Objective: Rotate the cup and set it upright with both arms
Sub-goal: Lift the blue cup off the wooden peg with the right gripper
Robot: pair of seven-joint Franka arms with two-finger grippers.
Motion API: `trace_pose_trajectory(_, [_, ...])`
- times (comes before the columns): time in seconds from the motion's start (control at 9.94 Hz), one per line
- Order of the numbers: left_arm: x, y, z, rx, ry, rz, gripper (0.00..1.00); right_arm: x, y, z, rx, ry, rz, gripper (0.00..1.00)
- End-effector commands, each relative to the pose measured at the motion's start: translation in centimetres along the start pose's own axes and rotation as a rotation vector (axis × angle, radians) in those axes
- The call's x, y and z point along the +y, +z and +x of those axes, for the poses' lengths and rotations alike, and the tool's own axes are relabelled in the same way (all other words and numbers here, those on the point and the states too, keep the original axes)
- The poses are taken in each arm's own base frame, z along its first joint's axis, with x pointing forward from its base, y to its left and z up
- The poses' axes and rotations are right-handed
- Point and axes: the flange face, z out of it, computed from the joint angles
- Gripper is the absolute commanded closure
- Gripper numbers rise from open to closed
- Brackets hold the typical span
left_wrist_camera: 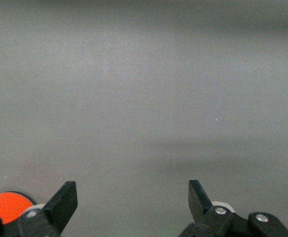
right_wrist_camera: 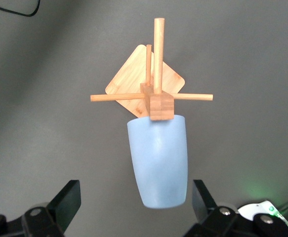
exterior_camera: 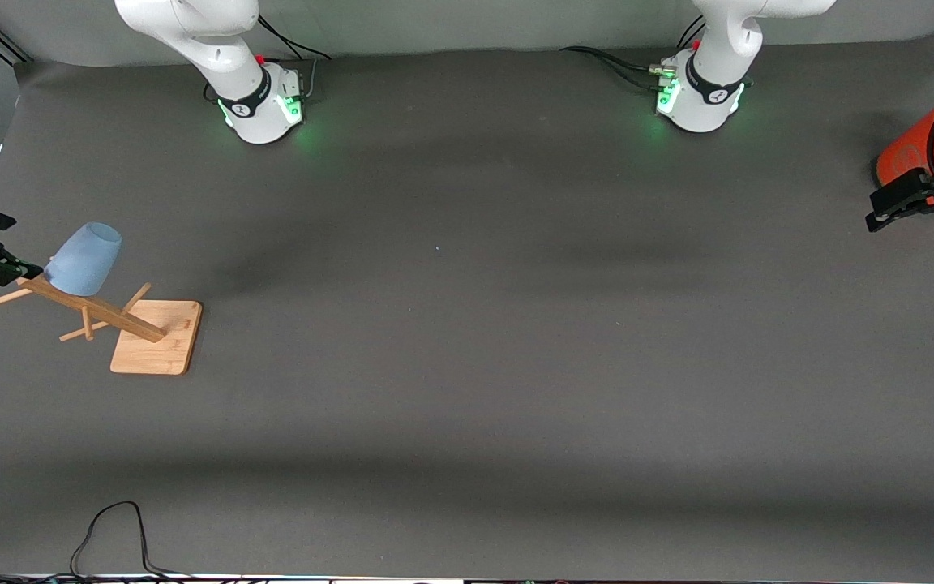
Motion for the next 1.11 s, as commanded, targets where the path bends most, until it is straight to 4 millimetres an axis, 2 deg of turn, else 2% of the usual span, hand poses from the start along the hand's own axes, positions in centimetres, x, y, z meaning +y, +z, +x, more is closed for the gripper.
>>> trace_pose_trajectory(0.0, [0.1,-0.7,0.0,-0.001,0.017,0.014,0.00,1.4,3.0,-1.4,0.021,0.009,0.033,0.00])
trace_pose_trajectory(0.2, [0.1,-0.7,0.0,0.002,0.017,0.014,0.00,1.6,6.0,-1.2,0.019,0.013,0.031,0.00])
trace_pose_trajectory(0.4, [0.2,-0.7,0.1,0.007,0.018,0.016,0.00,2.8,8.7,-1.2,0.020,0.023,0.041,0.00])
trace_pose_trajectory(0.6, [0.2,-0.6,0.2,0.008,0.018,0.016,0.00,3.0,10.2,-1.4,0.019,0.023,0.041,0.00])
trace_pose_trajectory(0.81, [0.4,-1.4,0.2,0.027,0.023,0.014,0.00,3.0,10.4,-1.4,0.018,0.023,0.040,0.00])
trace_pose_trajectory(0.91, [1.5,-1.5,0.1,0.027,0.041,0.014,0.00,3.0,10.4,-1.4,0.018,0.023,0.040,0.08])
trace_pose_trajectory(1.01, [2.3,-1.6,0.1,0.030,0.045,0.014,0.00,3.0,10.4,-1.4,0.018,0.018,0.040,0.34])
